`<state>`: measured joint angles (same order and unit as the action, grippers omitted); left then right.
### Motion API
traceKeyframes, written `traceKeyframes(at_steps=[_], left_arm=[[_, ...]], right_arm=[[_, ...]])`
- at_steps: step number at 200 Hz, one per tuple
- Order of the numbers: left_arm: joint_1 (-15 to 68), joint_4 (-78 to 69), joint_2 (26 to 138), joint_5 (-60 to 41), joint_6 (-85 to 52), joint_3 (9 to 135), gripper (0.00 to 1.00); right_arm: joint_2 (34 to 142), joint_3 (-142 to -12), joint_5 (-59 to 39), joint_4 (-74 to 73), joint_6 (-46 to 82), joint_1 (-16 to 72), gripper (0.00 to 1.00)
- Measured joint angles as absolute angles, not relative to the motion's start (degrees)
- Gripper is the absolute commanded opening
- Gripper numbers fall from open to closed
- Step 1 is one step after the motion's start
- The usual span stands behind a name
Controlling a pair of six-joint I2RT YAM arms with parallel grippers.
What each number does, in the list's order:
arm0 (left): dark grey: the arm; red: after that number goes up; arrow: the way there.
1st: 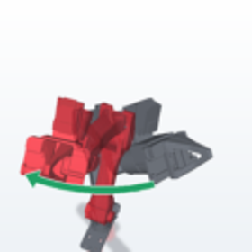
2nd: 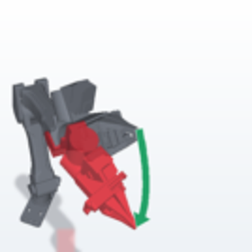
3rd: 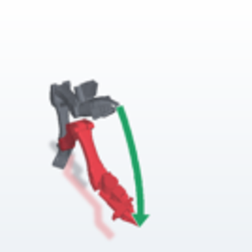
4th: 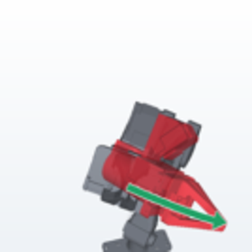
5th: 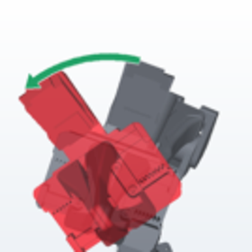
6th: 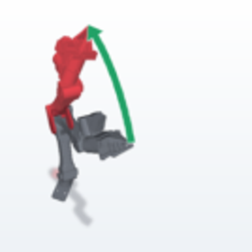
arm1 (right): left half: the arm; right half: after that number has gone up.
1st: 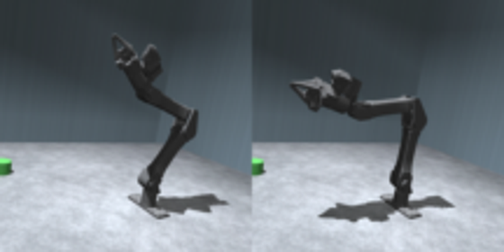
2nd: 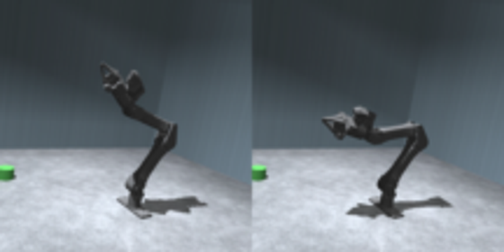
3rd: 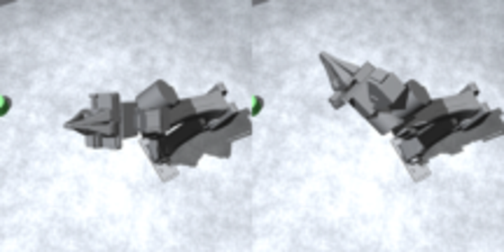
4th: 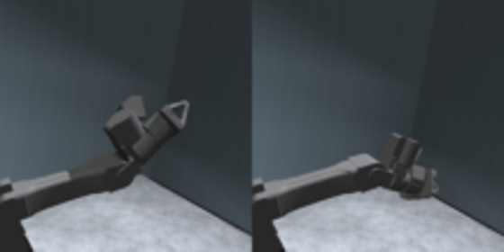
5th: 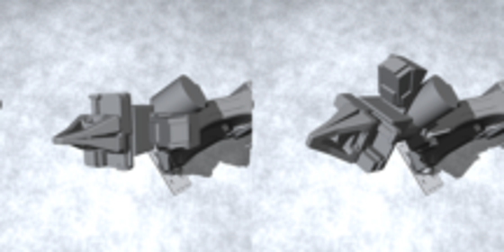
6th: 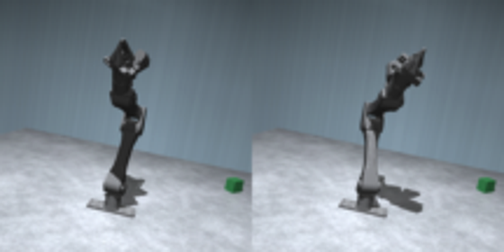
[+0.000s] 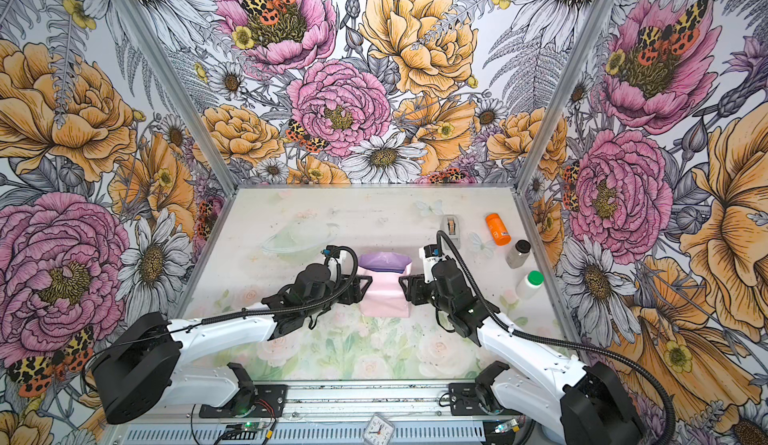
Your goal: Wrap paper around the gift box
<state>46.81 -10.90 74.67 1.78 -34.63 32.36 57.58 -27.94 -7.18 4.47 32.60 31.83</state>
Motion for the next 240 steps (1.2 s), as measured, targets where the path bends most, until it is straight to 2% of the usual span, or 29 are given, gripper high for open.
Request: traceKeyframes(at_steps=[51,152,240], left_arm=[[48.73,-10.22,71.72,3.92,-37.67,29.93,0.75],[49.69,-10.48,74.17,6.81,-39.18,31.40,0.75],[50.85,-5.56,74.61,8.95,-39.11,34.54,0.73]], right_arm=[[53.93,-24.80,-7.22,4.91,37.56,32.38,0.59],[55.64,-24.99,-3.66,3.03,39.57,34.30,0.58],[51.00,-29.80,-4.56,14.22,37.58,34.68,0.60]])
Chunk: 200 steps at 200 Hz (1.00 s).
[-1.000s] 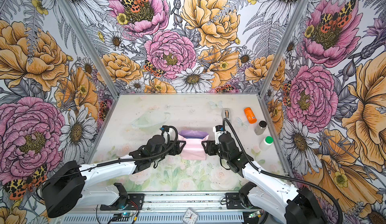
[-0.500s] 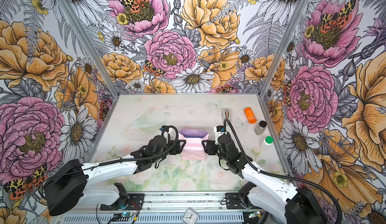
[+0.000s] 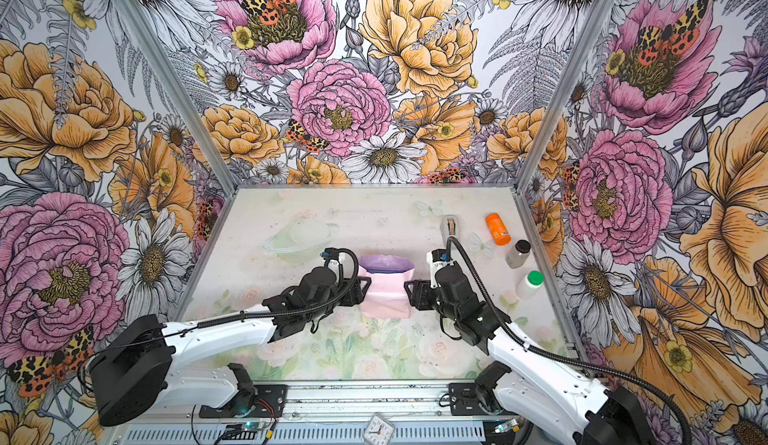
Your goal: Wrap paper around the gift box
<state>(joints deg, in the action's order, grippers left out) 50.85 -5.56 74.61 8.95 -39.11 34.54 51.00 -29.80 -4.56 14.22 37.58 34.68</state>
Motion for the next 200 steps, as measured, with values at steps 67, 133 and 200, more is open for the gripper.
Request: traceKeyframes(at_steps=[67,133,200], left_arm=[[51.62,-4.97,74.78,10.46,-39.29,35.05,0.71],[52.14,-1.85,73.60,13.50,-40.77,35.86,0.66],[52.21,0.01,73.60,15.92,-40.40,37.23,0.55]], right_arm=[[58.04,-32.21,-4.05,12.71,38.02,36.53,0.53],[59.66,-32.23,-1.67,9.89,39.44,36.95,0.39],[60.05,-32.45,-1.19,9.41,39.38,37.52,0.38]])
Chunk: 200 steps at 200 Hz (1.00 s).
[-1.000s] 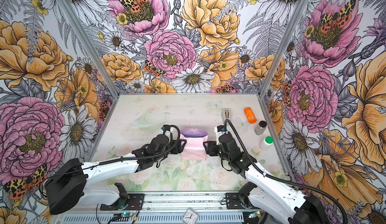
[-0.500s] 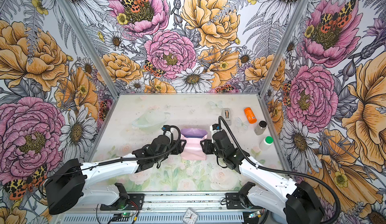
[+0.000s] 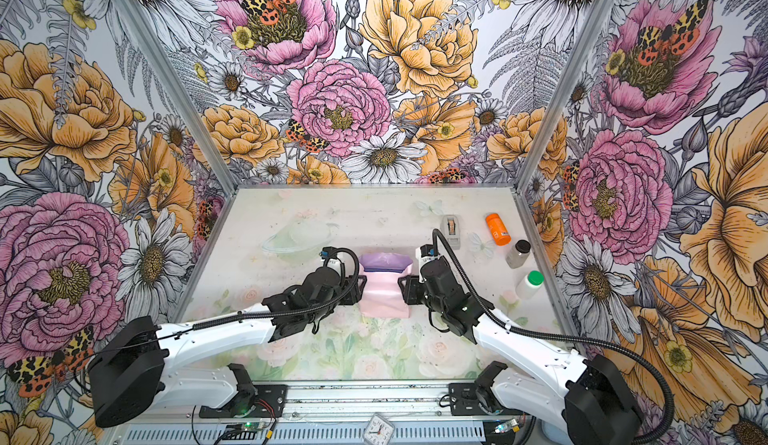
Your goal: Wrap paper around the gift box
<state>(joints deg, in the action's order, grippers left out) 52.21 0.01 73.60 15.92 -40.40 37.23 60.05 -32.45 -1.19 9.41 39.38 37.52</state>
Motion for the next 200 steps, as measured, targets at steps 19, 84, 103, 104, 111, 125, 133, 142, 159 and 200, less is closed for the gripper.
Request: traceKeyframes(at_steps=[19,84,103,104,111,125,133,142,159,200], left_arm=[[51.90,-0.03,73.63,16.27,-40.12,37.41,0.54],[51.59,-0.89,75.66,16.34,-39.62,38.81,0.47],[51.81,-1.04,75.66,16.34,-39.33,38.81,0.44],[51.81,-1.06,75.66,16.38,-39.24,38.81,0.44],[51.88,-1.13,75.66,16.38,-39.07,38.81,0.43],[51.92,-1.28,75.66,16.49,-39.03,38.81,0.43],[51.92,-1.30,75.66,16.49,-38.98,38.81,0.43],[52.12,-1.32,75.68,16.49,-38.85,38.81,0.43],[52.38,-1.54,75.88,16.73,-38.83,38.81,0.42],[52.77,-1.98,76.29,17.23,-38.68,39.00,0.39]], right_arm=[[60.05,-32.45,-1.08,9.39,39.38,37.60,0.38],[60.03,-32.45,0.08,9.34,39.44,38.35,0.40],[59.24,-32.45,1.04,10.09,39.44,38.46,0.41],[59.20,-32.45,1.08,10.13,39.46,38.46,0.41],[58.59,-32.45,1.58,10.83,39.44,38.46,0.41],[57.74,-32.45,2.22,11.84,39.40,38.46,0.40],[57.47,-32.45,2.42,12.25,39.40,38.46,0.38],[57.43,-32.47,2.39,12.56,39.42,38.46,0.37],[57.71,-32.75,2.39,12.67,39.31,38.48,0.34],[59.07,-33.76,2.96,12.23,38.92,39.11,0.23]])
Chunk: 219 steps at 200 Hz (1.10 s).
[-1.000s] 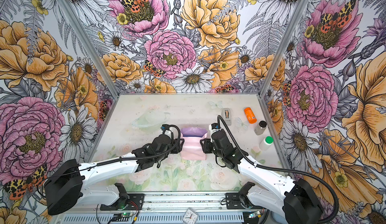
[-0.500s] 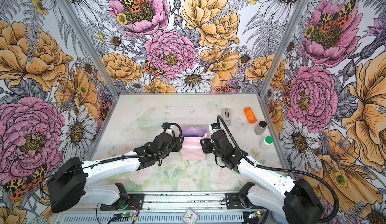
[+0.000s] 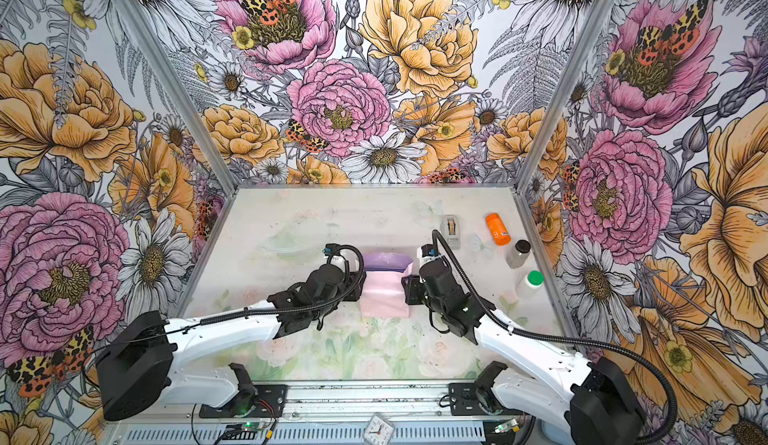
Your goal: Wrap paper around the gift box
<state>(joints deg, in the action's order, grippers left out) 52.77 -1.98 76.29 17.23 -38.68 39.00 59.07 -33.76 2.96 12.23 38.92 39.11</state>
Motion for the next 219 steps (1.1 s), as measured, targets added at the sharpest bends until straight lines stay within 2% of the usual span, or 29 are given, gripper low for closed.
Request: traceKeyframes(at_steps=[27,70,94,107,121,137,187,196,219], left_arm=[[52.88,-2.11,76.29,17.26,-38.61,39.03,0.37],[53.15,-2.39,76.29,17.37,-38.59,39.18,0.26],[53.43,-2.37,76.44,17.37,-38.68,39.57,0.19],[53.52,-2.35,76.58,17.39,-38.61,39.77,0.20],[53.52,-2.33,76.62,17.41,-38.57,39.79,0.24],[53.52,-1.85,76.62,17.50,-38.63,39.99,0.22],[53.52,-1.52,76.62,18.17,-38.57,40.40,0.05],[53.52,-1.52,76.62,18.46,-38.57,40.42,0.03],[53.52,-1.48,76.62,18.65,-38.46,40.47,0.03]], right_arm=[[59.27,-33.98,3.97,11.99,38.61,39.48,0.15],[59.40,-34.02,5.50,11.64,38.59,40.21,0.07],[59.40,-34.02,6.39,11.49,38.59,40.71,0.06],[59.40,-34.02,6.87,11.49,38.61,41.04,0.08],[59.40,-34.02,7.29,11.51,38.76,41.23,0.16],[59.40,-34.02,7.62,11.73,38.83,41.41,0.17],[59.27,-34.02,8.45,11.75,39.44,41.54,0.05],[59.22,-34.02,8.64,11.70,39.57,41.71,0.06],[58.41,-34.02,8.93,11.86,39.64,42.02,0.21]])
